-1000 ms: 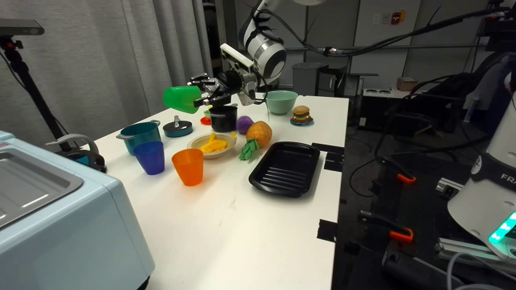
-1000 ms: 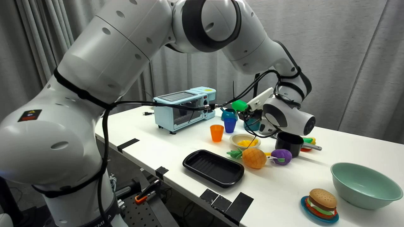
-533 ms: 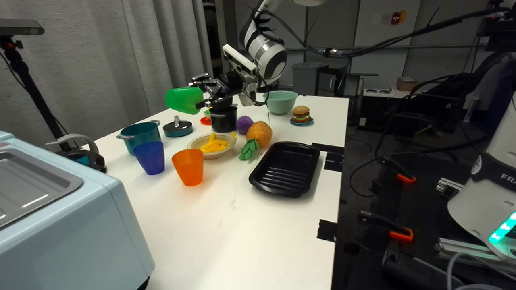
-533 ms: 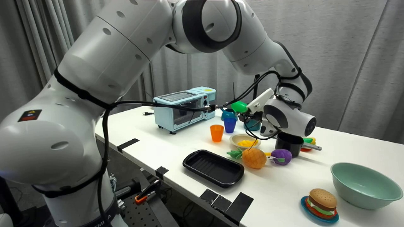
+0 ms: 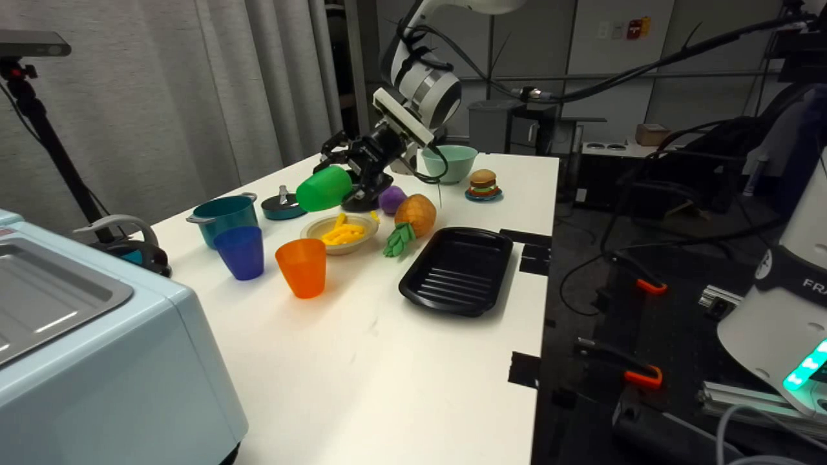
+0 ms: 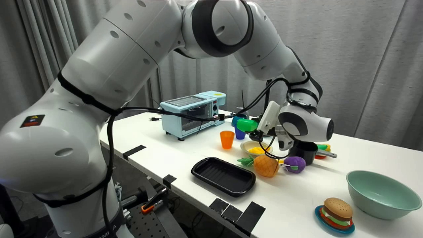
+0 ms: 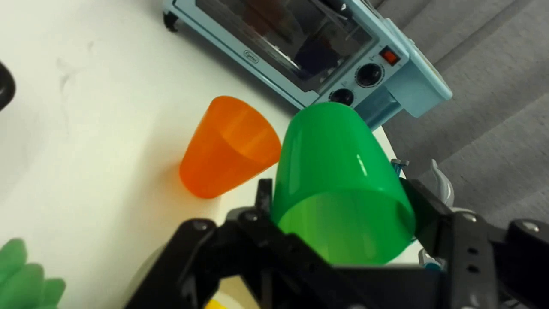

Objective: Pour the contents in the cup into the bowl

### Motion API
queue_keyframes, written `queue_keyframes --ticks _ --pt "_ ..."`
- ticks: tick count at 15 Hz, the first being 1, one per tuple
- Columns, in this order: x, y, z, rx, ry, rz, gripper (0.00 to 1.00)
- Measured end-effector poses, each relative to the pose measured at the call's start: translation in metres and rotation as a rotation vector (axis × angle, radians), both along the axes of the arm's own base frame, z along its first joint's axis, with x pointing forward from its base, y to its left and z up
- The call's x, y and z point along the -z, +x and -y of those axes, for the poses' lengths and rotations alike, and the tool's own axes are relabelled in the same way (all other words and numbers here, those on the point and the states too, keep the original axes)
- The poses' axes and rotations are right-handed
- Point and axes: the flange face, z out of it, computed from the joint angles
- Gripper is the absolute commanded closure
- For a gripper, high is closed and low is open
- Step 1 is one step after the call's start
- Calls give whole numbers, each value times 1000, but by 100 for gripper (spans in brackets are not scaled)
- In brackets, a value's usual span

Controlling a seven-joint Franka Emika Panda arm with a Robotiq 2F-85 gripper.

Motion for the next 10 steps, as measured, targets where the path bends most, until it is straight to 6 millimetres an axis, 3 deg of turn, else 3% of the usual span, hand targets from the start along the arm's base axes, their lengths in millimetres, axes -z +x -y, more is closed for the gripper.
queue_keyframes --ticks 10 --pt "18 -5 10 -331 -154 343 50"
